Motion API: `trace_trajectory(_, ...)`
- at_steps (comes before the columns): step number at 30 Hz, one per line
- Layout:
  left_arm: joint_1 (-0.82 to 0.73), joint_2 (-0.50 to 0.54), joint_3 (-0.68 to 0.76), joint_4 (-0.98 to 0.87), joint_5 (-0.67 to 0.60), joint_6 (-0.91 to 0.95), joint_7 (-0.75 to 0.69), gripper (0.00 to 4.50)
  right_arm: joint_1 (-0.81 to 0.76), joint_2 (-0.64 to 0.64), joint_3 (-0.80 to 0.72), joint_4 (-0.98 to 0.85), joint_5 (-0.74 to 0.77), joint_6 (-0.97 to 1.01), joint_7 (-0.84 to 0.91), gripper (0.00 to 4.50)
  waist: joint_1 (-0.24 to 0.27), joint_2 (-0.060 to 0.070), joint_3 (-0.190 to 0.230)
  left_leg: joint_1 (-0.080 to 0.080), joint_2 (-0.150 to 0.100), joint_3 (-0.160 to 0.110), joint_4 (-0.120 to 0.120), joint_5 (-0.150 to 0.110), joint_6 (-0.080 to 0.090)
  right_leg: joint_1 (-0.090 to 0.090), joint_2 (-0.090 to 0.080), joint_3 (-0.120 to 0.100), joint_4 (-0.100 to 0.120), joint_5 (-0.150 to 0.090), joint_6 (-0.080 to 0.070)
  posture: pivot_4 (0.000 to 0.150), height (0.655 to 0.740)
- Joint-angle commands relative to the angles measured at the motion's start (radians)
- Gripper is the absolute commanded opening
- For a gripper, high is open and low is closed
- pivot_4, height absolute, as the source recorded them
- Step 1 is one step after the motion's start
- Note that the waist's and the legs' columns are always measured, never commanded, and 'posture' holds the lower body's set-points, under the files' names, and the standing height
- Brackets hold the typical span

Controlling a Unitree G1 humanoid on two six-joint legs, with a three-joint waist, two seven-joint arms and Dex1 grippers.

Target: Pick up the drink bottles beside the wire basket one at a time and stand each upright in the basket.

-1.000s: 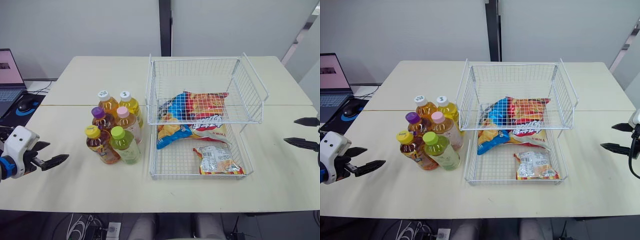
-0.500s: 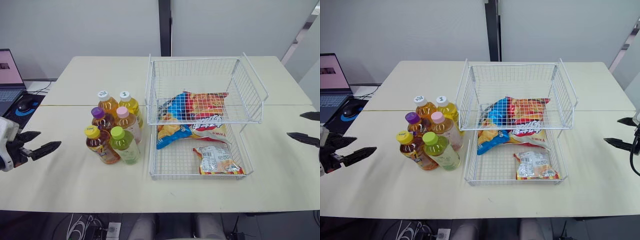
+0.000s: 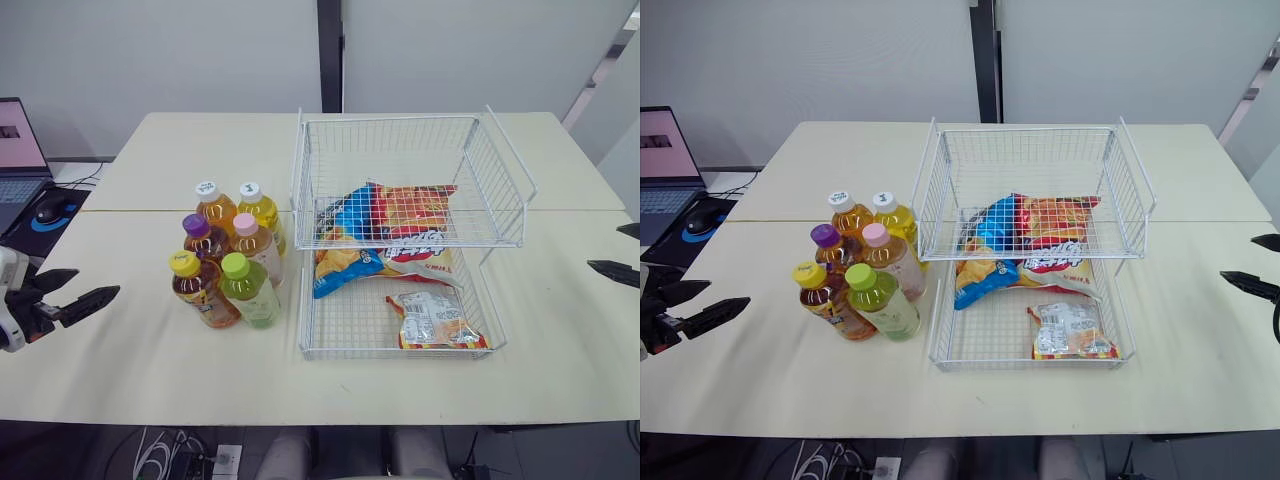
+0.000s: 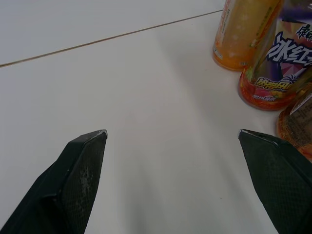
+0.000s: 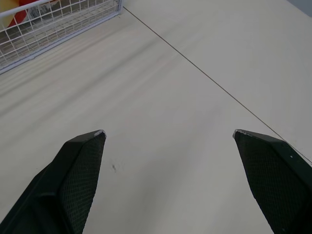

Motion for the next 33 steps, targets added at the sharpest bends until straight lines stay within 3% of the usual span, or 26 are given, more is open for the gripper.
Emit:
trace_trajectory(1, -0.006, 0.020, 0.033, -0.011, -0.011, -0.009, -0.012, 4.47, 0.016, -0.023, -0.037, 0.005, 0.006, -0.035, -0.004, 4.50, 0.000, 0.000, 0.000, 0.000, 0.000, 0.000, 0.000, 0.000, 0.000, 0.000, 0.000, 0.000, 0.000, 0.000, 0.000, 0.150, 0.7400)
trace_trajectory(15, -0.045, 0.041, 0.037, 0.008, -0.014, -0.003, -0.032, 4.47, 0.036, -0.073, -0.138, 0.048, 0.072, -0.009, 0.009, 4.50, -0.001, 0.001, 0.001, 0.000, 0.001, 0.001, 0.000, 0.000, 0.000, 0.000, 0.001, 0.000, 0.000, 0.000, 0.000, 0.150, 0.7400)
trace_trajectory(26, -0.061, 0.075, 0.059, 0.005, -0.028, 0.042, -0.044, 4.47, 0.059, -0.110, -0.302, -0.608, 0.411, 0.474, 0.063, 4.50, 0.001, 0.002, 0.001, 0.000, 0.006, 0.000, 0.000, -0.001, -0.002, 0.000, 0.004, -0.001, -0.001, -0.001, -0.002, 0.150, 0.7400)
trace_trajectory(33, -0.010, 0.045, 0.118, -0.080, -0.054, 0.088, -0.018, 4.47, -0.189, -0.037, -0.098, -0.867, 0.622, 0.645, 0.007, 4.50, -0.002, 0.001, 0.001, -0.001, 0.007, -0.001, 0.000, -0.002, -0.003, -0.001, 0.004, 0.001, -0.002, -0.001, -0.003, 0.150, 0.7400)
